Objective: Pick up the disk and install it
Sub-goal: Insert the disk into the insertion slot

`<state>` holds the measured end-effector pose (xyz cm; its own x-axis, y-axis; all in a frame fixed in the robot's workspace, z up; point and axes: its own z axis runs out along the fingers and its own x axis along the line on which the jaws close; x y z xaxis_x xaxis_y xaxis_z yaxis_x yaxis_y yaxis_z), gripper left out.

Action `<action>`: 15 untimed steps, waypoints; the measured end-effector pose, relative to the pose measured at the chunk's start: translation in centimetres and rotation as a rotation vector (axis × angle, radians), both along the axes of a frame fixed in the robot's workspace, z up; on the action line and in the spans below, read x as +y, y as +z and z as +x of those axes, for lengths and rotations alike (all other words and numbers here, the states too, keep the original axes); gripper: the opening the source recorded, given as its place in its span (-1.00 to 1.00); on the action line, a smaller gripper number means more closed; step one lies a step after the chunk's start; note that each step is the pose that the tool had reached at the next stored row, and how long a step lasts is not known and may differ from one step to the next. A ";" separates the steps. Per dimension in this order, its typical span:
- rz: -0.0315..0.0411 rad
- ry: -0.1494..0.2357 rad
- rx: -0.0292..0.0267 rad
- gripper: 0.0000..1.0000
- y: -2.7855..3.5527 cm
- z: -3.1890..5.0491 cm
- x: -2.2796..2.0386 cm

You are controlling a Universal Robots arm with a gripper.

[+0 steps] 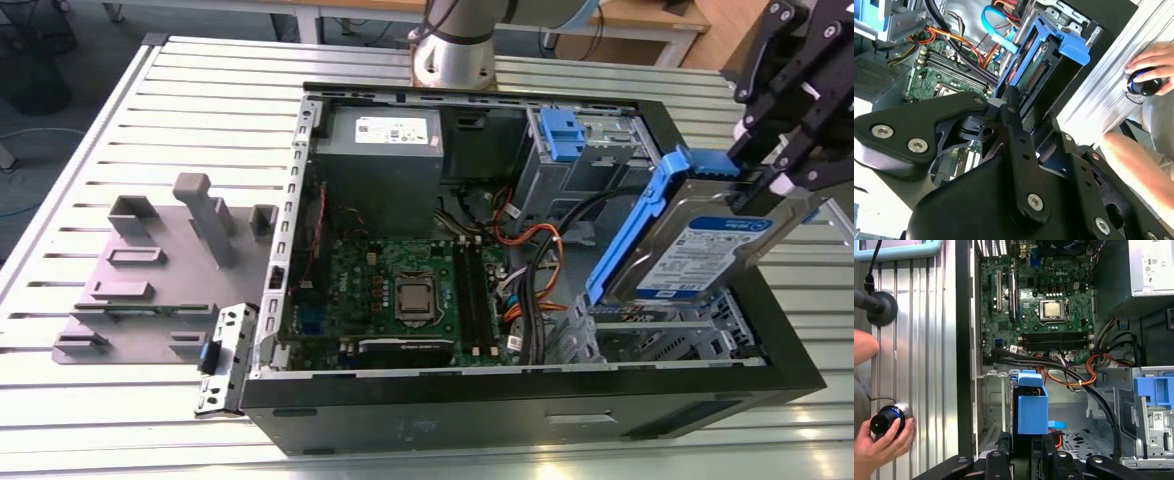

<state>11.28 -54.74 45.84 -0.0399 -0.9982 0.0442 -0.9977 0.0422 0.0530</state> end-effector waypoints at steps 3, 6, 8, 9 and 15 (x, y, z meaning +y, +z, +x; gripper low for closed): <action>-0.0003 0.000 0.0000 -0.30 -0.12 0.21 0.00; 0.0001 0.000 0.0000 -0.30 -0.27 0.34 -0.07; -0.0002 0.000 0.0000 -0.30 -0.32 0.36 -0.10; -0.0003 0.000 0.0000 -0.30 -0.32 0.36 -0.10; 0.0028 0.000 0.0000 -0.30 -0.36 0.37 -0.33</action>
